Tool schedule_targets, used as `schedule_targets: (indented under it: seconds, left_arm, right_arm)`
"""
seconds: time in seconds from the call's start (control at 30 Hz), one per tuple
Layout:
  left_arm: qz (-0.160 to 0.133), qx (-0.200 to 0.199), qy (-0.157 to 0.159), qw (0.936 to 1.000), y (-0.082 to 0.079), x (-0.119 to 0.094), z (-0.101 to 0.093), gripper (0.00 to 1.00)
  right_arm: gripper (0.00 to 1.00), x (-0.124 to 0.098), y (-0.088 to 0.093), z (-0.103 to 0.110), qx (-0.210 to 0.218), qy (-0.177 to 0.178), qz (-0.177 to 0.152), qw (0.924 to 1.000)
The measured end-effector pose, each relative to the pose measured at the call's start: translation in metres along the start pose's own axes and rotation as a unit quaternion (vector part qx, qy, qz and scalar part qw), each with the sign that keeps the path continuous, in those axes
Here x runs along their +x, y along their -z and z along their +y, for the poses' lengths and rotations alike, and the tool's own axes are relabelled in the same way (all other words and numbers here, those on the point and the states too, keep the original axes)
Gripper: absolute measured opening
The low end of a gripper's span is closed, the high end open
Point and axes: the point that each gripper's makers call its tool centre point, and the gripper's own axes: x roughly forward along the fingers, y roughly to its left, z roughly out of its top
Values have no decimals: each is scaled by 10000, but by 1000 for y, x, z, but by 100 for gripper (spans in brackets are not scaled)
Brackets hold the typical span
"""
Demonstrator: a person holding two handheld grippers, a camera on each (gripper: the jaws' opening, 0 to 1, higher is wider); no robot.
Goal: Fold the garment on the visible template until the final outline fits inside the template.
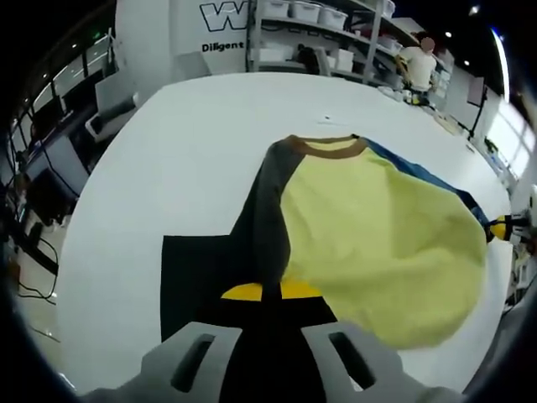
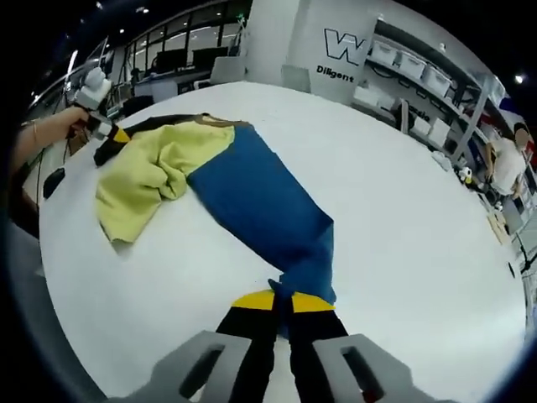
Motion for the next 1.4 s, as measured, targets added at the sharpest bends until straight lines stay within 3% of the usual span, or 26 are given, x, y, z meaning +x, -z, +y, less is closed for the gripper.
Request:
schedule_targets:
  seconds: [0.27, 0.37, 0.77, 1.03, 1.4]
  left_arm:
    - [2, -15, 2, 10000, 0, 0, 1, 1]
    - [1, -6, -16, 10000, 0, 0, 1, 1]
    - [10, -18, 3, 10000, 0, 0, 2, 1]
    - [23, -30, 38, 10000, -1, 1, 3, 1]
    - [31, -9, 29, 10000, 0, 1, 2, 1]
  right_arm:
    - [0, -14, -7, -36, 61, 389, -90, 9992]
    - [0, -14, -4, -46, -124, 522, 2, 9986]
    - [0, 6, 13, -85, 47, 788, 333, 9963]
    - [0, 18, 34, -99, 203, 806, 614, 9946]
    - [0, 27, 46, -107, 406, 790, 664, 9938]
